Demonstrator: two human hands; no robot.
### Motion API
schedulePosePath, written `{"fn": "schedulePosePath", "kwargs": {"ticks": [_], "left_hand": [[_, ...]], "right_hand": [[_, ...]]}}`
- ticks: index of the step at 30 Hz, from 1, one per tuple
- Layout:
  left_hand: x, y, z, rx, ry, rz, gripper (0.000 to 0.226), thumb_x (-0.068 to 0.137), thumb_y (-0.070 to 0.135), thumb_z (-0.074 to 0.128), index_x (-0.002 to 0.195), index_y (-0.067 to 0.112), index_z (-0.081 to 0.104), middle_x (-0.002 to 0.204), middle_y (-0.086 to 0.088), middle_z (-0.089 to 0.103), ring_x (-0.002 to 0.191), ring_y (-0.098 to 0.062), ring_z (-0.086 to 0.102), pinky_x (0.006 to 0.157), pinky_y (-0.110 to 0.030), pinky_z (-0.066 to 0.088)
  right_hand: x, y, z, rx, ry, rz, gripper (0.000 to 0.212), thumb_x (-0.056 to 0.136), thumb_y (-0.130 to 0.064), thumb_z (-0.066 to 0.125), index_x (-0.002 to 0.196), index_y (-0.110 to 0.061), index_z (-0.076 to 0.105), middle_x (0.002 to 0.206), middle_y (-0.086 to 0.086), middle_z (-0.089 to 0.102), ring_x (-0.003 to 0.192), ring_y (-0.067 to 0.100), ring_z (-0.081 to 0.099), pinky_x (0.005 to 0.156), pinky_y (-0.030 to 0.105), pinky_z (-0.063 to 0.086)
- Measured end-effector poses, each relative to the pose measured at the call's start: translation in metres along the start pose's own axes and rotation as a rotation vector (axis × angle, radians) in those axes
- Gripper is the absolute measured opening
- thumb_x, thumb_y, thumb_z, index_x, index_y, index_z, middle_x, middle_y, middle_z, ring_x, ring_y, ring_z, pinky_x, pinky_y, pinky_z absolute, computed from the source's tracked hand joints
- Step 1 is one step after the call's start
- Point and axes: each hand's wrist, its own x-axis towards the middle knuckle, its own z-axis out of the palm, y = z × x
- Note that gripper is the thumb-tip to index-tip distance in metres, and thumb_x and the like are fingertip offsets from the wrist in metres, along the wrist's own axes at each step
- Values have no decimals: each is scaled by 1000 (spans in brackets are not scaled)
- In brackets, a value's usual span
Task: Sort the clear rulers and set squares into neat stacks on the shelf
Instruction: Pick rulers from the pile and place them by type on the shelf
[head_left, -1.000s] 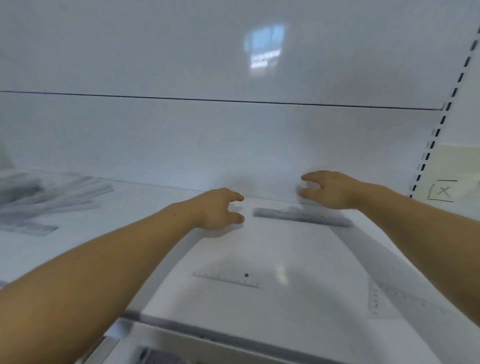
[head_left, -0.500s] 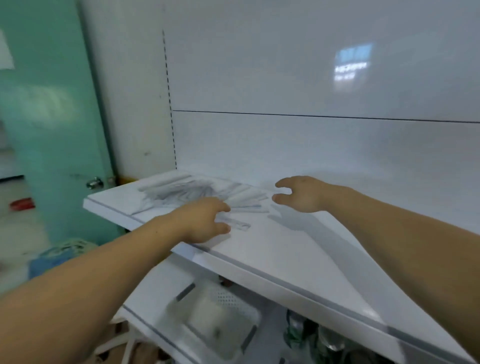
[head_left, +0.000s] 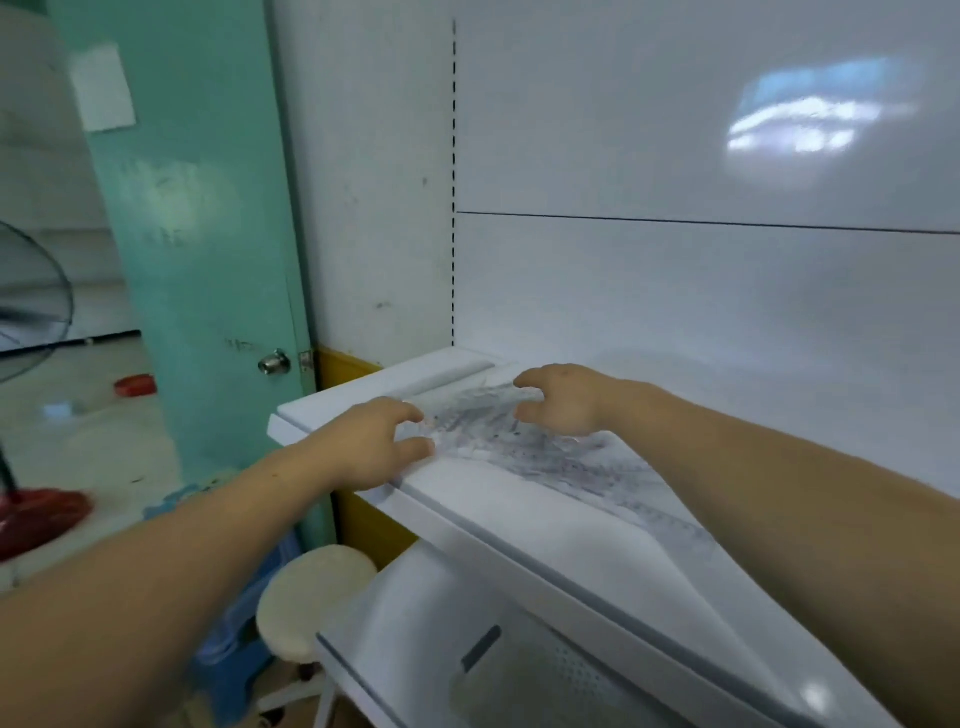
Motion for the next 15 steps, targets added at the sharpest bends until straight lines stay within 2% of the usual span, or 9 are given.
{"fn": "schedulePosePath", "kwargs": {"ticks": [3, 6, 9, 11, 15], "left_hand": [[41, -15, -5, -3, 15, -5, 55, 92, 52, 47, 139, 23, 43, 149, 2, 37, 133, -19, 38, 108, -31, 29], [81, -26, -8, 3, -16, -9, 52, 94, 49, 46, 138, 22, 44, 148, 0, 38, 132, -21, 40, 106, -32, 32], [119, -36, -6, 5, -51, -11, 47, 96, 47, 42, 137, 24, 45, 147, -2, 41, 129, -22, 43, 103, -33, 37], [139, -40, -3, -17, -67, -21, 44, 98, 43, 39, 136, 22, 47, 144, -4, 44, 125, -23, 46, 100, -32, 39], [171, -44, 0, 70, -117, 20, 40, 99, 40, 37, 129, 19, 53, 131, -4, 55, 110, -23, 53, 91, -31, 44]], "right_hand": [[44, 0, 6, -5, -18, -48, 60, 97, -45, 42, 150, -23, 25, 157, 1, 21, 143, 22, 22, 113, 35, 21], [79, 4, 7, -27, -56, -86, 57, 93, -44, 50, 144, -24, 38, 151, -2, 34, 136, 18, 33, 109, 31, 27], [101, 11, 2, 8, -48, -111, 46, 89, -38, 59, 132, -24, 55, 129, -1, 53, 113, 15, 49, 93, 25, 37], [108, 16, -2, 18, -45, -114, 40, 88, -35, 61, 126, -24, 59, 115, -4, 55, 104, 13, 51, 86, 23, 38], [111, 25, -4, -40, -17, -91, 30, 93, -32, 54, 121, -23, 62, 121, -3, 57, 104, 12, 50, 90, 25, 38]]}}
